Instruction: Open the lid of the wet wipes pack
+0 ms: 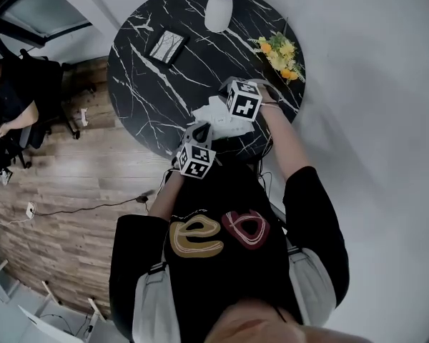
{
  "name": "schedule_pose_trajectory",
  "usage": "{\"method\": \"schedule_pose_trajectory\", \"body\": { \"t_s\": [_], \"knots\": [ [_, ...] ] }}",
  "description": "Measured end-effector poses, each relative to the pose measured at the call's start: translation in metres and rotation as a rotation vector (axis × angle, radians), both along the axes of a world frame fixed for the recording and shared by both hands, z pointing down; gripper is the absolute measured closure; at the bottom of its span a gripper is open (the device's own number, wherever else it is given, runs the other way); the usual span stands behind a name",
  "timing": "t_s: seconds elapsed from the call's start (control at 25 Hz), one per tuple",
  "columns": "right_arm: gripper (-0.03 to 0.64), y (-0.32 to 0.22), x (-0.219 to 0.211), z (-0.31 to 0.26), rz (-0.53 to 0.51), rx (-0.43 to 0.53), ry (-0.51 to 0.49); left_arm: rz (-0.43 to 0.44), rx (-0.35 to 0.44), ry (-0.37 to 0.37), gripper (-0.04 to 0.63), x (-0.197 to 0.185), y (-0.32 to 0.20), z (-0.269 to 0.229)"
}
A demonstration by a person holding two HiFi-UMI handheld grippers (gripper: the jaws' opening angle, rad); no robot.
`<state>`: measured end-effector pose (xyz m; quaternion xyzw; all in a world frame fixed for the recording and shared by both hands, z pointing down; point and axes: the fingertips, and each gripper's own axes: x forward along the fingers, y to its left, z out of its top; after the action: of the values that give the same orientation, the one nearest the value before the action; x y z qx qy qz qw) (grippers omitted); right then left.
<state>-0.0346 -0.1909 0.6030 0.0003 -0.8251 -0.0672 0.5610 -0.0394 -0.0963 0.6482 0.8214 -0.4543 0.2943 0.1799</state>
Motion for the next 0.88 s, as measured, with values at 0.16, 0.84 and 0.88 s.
{"method": "schedule_pose_trajectory", "body": {
  "t_s": [0.16,0.84,0.88],
  "knots": [
    [0.607,-0.002,0.000,0.006,-0.009,-0.029,0.003,-0.018,-0.006,0.005,0.571,0.000,0.000,0.000],
    [0.607,-0.008,0.003,0.024,0.020,-0.112,-0.005,-0.034,-0.017,-0.026,0.571,0.000,-0.002,0.001],
    [0.606,-0.009,0.003,0.024,0.028,-0.112,-0.008,-0.040,-0.018,-0.024,0.571,-0.001,-0.002,0.001]
  ]
}}
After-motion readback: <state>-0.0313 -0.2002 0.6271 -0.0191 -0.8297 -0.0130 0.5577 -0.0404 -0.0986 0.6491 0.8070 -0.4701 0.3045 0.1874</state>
